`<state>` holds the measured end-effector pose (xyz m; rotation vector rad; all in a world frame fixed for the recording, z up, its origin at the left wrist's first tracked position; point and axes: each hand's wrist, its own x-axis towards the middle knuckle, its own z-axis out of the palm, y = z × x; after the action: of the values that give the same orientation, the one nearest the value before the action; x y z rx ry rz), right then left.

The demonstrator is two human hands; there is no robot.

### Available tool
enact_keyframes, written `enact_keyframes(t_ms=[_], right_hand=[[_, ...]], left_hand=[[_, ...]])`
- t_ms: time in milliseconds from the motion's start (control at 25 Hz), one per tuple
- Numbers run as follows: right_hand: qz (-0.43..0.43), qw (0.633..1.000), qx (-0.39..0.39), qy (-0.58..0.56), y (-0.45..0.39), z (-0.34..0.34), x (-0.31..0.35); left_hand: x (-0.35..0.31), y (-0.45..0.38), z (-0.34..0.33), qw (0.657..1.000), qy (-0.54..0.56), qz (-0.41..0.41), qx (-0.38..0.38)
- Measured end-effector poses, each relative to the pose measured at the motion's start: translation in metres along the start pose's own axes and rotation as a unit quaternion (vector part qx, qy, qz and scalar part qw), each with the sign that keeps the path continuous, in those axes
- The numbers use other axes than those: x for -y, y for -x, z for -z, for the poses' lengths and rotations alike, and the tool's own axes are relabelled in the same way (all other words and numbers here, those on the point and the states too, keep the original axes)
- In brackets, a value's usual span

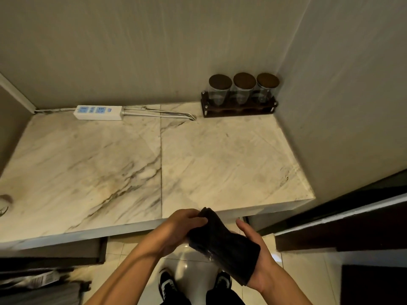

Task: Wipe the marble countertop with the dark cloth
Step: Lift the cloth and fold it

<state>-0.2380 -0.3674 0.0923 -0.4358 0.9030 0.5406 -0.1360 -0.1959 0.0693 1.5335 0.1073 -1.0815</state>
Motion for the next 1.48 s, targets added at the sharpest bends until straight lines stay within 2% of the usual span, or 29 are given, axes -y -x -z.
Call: enact_keyframes(t_ms=[120, 200, 360, 560, 680, 800, 1000, 1080, 1120, 1200, 1240, 1280, 1400, 1480], right_hand=[[0.021, 0.998, -0.006, -0.053, -0.008, -0.005, -0.008], [0.042, 0.998, -0.017, -0.038, -0.019, -0.011, -0.013], [0.065, 0.993, -0.055, 0.082, -0.055, -0.029, -0.024], [0.103, 0.954, -0.076, 0.269, -0.109, -0.09, -0.01], [0.117, 0.941, -0.07, 0.31, -0.141, -0.14, 0.004], [0.143, 0.921, -0.076, 0.353, -0.168, -0.184, 0.014], [0.2, 0.858, -0.102, 0.462, -0.214, -0.217, 0.018], [0.236, 0.816, -0.135, 0.51, -0.232, -0.222, 0.021], [0.254, 0.77, -0.152, 0.566, -0.238, -0.224, 0.025], [0.266, 0.655, -0.173, 0.686, -0.246, -0.226, 0.029], [0.266, 0.612, -0.181, 0.722, -0.248, -0.226, 0.03], [0.265, 0.586, -0.185, 0.743, -0.249, -0.226, 0.029], [0.281, 0.548, -0.191, 0.765, -0.252, -0.223, 0.025], [0.284, 0.542, -0.189, 0.768, -0.253, -0.222, 0.025]], left_hand=[[0.012, 0.014, 0.025, 0.998, 0.051, -0.013, -0.031], [0.027, 0.023, 0.042, 0.995, 0.087, -0.016, -0.05], [0.058, 0.039, 0.069, 0.978, 0.177, 0.01, -0.109], [0.07, 0.055, 0.103, 0.951, 0.255, -0.009, -0.176], [0.064, 0.054, 0.121, 0.932, 0.298, -0.013, -0.206], [0.058, 0.043, 0.139, 0.932, 0.275, -0.006, -0.236], [0.05, 0.02, 0.159, 0.946, 0.164, 0.008, -0.279], [0.049, 0.011, 0.164, 0.951, 0.091, 0.015, -0.295], [0.048, 0.007, 0.166, 0.951, 0.027, 0.019, -0.307], [0.049, 0.001, 0.169, 0.939, -0.114, 0.024, -0.322], [0.051, -0.001, 0.169, 0.928, -0.173, 0.028, -0.327], [0.052, -0.002, 0.169, 0.918, -0.219, 0.032, -0.33], [0.055, -0.006, 0.168, 0.899, -0.26, 0.018, -0.352], [0.056, -0.008, 0.167, 0.895, -0.267, 0.014, -0.356]])
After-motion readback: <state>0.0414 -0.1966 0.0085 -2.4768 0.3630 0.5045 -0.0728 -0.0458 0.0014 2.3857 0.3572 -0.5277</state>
